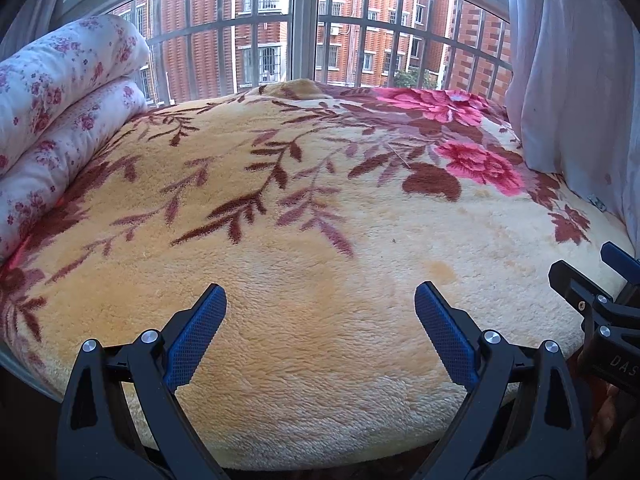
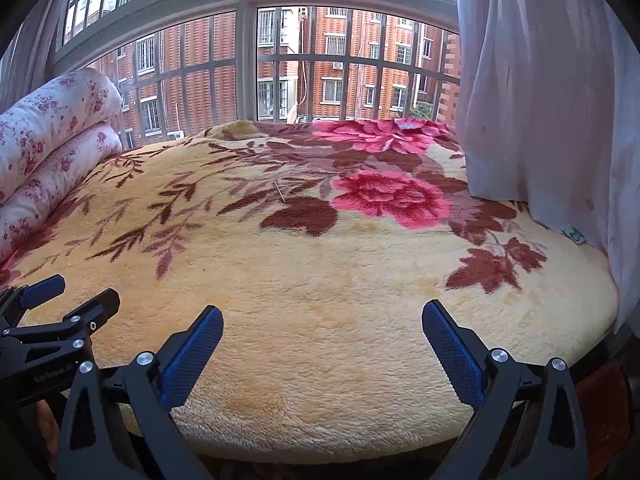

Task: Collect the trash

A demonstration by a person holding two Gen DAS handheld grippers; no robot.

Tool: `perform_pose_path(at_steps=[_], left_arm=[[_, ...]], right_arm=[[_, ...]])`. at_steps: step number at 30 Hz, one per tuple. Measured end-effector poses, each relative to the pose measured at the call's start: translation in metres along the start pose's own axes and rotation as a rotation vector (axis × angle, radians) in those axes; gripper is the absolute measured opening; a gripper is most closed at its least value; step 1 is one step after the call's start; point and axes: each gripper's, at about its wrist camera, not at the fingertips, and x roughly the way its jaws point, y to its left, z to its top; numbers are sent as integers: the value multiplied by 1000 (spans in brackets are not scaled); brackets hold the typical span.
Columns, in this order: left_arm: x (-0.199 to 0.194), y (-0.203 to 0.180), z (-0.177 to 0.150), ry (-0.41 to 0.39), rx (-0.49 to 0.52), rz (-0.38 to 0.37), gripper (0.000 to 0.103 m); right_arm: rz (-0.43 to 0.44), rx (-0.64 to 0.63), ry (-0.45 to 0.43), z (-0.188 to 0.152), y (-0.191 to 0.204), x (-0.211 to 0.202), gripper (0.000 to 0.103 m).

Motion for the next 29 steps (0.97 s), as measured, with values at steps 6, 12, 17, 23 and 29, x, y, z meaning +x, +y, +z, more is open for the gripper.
perform_pose_path(at_steps=[6, 12, 17, 23, 29], left_arm=[[-1, 1, 0, 2, -21, 5, 95], [-6, 9, 4, -19, -69, 44, 96], [-9, 6, 5, -41, -42, 62, 96], [-13, 3, 4, -62, -20, 87, 96], [-6, 5, 4, -39, -7, 101, 96]], right_arm=[[-4, -1, 0, 1, -2, 1, 98], [-3, 10, 9, -1, -4, 4, 98], [-1, 8, 16, -4, -2, 5, 98], [-28, 14, 5, -4, -6, 5, 98], [-32, 36, 1, -1, -13, 7, 98]])
